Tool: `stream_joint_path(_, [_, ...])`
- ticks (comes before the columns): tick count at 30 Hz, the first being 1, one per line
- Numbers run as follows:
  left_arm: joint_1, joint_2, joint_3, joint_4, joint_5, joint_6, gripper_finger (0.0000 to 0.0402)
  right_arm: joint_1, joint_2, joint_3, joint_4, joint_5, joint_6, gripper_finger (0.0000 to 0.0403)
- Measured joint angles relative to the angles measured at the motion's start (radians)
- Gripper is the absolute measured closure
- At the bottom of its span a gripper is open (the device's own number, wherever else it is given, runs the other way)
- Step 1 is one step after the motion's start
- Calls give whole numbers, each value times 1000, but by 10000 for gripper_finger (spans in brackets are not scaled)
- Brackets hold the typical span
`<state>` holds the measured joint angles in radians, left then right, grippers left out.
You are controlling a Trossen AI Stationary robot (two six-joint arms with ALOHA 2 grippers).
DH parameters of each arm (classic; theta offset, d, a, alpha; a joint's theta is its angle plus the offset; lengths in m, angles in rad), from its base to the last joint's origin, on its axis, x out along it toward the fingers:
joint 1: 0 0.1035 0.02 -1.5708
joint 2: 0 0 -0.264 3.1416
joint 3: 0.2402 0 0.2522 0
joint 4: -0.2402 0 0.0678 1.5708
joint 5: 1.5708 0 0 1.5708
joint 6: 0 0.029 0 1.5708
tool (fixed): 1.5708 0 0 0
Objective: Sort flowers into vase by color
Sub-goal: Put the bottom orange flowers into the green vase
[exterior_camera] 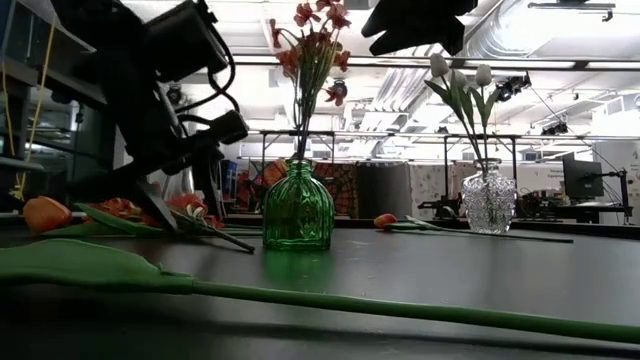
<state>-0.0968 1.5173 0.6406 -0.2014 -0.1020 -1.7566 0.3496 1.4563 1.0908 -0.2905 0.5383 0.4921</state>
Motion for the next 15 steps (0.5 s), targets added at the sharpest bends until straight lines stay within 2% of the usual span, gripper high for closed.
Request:
stream_joint_path(5, [16,10,1,-2,11,-33,218,0,0,0,3,-11,8,256])
stream_joint_path(8, [35,10,0,-5,25,-56,244,0,0,0,8,-37,17,256])
stream_joint_path(12, [50,9,-2,-6,27,-59,305,0,0,0,10,-46,83,256])
stream_joint_path(15, [50,10,-4,-2,-12,-58,361,0,0,0,10,-50,134,256])
